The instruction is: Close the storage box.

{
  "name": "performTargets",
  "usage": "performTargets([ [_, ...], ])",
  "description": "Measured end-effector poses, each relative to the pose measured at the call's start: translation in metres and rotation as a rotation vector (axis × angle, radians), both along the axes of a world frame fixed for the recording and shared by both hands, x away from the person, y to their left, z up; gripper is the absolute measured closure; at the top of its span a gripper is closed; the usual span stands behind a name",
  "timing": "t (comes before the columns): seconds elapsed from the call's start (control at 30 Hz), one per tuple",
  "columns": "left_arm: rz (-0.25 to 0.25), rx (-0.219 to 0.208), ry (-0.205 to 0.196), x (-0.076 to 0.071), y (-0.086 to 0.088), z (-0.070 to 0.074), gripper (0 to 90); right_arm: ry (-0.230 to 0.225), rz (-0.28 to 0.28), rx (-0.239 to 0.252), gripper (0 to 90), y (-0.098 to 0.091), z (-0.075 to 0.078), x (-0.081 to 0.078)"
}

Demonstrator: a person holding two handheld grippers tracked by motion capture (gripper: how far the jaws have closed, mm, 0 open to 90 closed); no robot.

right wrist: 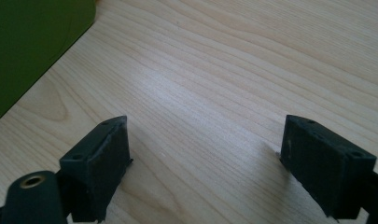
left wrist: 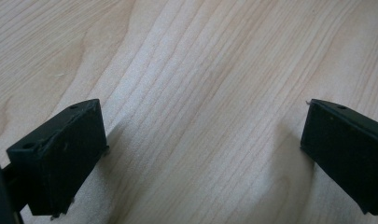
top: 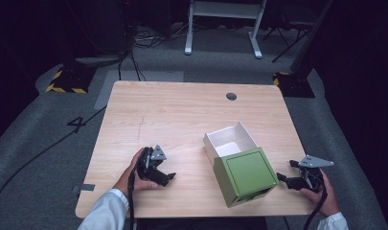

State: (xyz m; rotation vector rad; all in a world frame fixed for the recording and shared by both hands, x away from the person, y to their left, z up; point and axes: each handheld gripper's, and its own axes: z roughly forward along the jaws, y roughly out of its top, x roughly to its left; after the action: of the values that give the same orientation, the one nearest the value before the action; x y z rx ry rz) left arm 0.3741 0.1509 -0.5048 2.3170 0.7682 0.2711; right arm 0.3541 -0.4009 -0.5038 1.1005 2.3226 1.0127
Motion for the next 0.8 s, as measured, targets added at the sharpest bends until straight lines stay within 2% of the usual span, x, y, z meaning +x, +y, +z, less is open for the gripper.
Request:
performTargets([
  [0.2,0.031,-0.009,-0.009,0.005,0.003,0.001,3.0,0.005,0.0,0.003,15.5,0.0,0.0,0.001],
  [0.33,0.049,-0.026,-0.019,0.01,0.004,0.003,20.3,0.003,0.0,0.002,15.5,0.0,0.0,0.0],
  [0.4,0.037,-0.014,-0.017,0.012,0.002,0.004,16.3,0.001,0.0,0.0,15.5,0.0,0.0,0.0],
  [0.43,0.031,-0.025,0.0,0.014,0.001,0.005,16.9,0.001,-0.001,0.0,15.5,0.0,0.0,0.0],
  [0.53,0.045,-0.054,-0.023,0.019,-0.001,0.012,20.9,0.003,-0.001,0.002,15.5,0.0,0.0,0.0],
  [0.57,0.051,-0.052,-0.055,0.021,-0.002,0.014,21.0,0.005,-0.001,0.003,15.4,0.0,0.0,0.0],
  [0.63,0.043,-0.043,-0.043,0.026,-0.006,0.018,21.1,0.008,-0.002,0.005,15.4,0.0,0.0,0.001],
  [0.67,0.045,-0.055,-0.046,0.029,-0.007,0.02,22.2,0.008,-0.001,0.005,15.4,0.0,0.0,0.001],
  [0.7,0.045,-0.055,-0.046,0.029,-0.007,0.02,25.6,0.01,-0.003,0.006,15.4,0.0,0.0,0.001],
  [0.73,0.04,-0.077,-0.056,0.034,-0.01,0.025,27.2,0.009,-0.003,0.006,15.4,0.0,0.0,0.001],
  [0.77,0.04,-0.077,-0.056,0.034,-0.01,0.025,26.1,0.009,-0.003,0.006,15.4,0.0,0.0,0.001],
  [0.8,0.042,-0.092,-0.075,0.04,-0.014,0.032,25.7,0.005,-0.002,0.003,15.4,0.0,0.0,0.001],
])
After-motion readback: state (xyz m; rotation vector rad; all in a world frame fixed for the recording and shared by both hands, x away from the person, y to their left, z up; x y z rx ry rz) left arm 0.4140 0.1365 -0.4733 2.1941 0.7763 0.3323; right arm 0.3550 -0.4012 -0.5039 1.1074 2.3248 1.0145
